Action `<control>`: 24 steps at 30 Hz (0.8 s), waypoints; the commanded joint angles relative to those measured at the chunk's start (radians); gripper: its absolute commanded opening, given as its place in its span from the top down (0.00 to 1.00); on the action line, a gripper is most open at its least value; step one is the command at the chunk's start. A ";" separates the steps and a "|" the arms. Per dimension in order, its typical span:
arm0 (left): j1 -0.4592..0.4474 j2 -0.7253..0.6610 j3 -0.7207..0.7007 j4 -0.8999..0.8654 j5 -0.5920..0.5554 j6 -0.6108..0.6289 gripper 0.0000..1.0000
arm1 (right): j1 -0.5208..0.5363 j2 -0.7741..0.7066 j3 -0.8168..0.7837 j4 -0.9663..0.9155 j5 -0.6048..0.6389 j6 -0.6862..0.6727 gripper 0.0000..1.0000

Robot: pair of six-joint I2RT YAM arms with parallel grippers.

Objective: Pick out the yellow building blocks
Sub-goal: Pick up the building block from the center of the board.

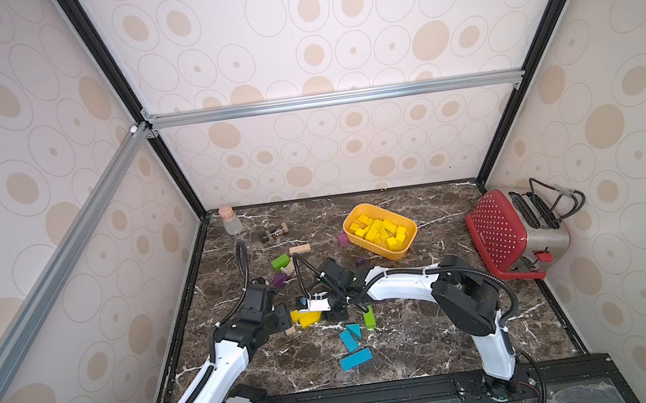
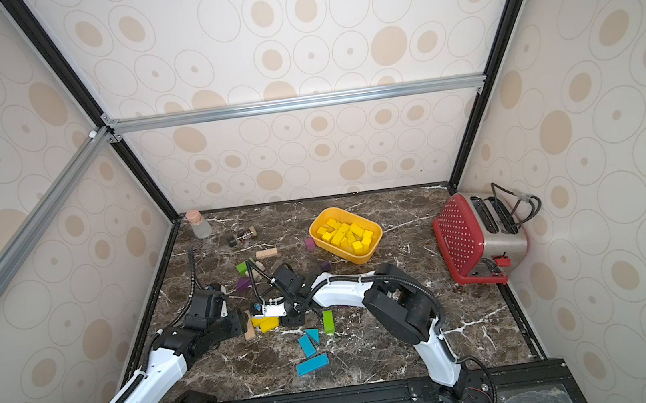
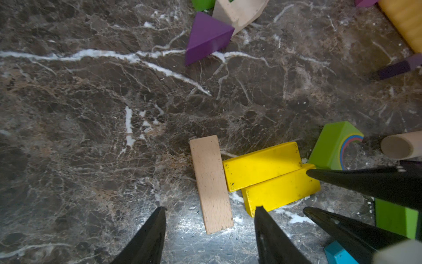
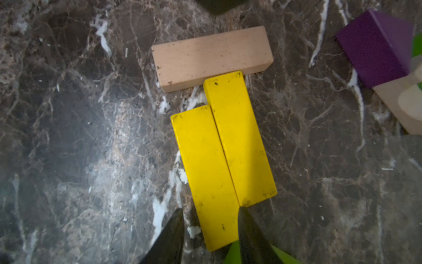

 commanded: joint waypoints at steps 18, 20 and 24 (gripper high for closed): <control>0.005 0.000 0.008 0.000 -0.034 -0.025 0.37 | 0.048 0.055 0.063 -0.068 0.119 -0.031 0.57; 0.004 0.002 0.009 0.000 -0.033 -0.024 0.37 | 0.049 0.073 0.078 -0.079 0.129 -0.037 0.57; 0.005 0.000 0.005 0.000 -0.033 -0.026 0.37 | 0.049 0.097 0.099 -0.113 0.122 -0.045 0.57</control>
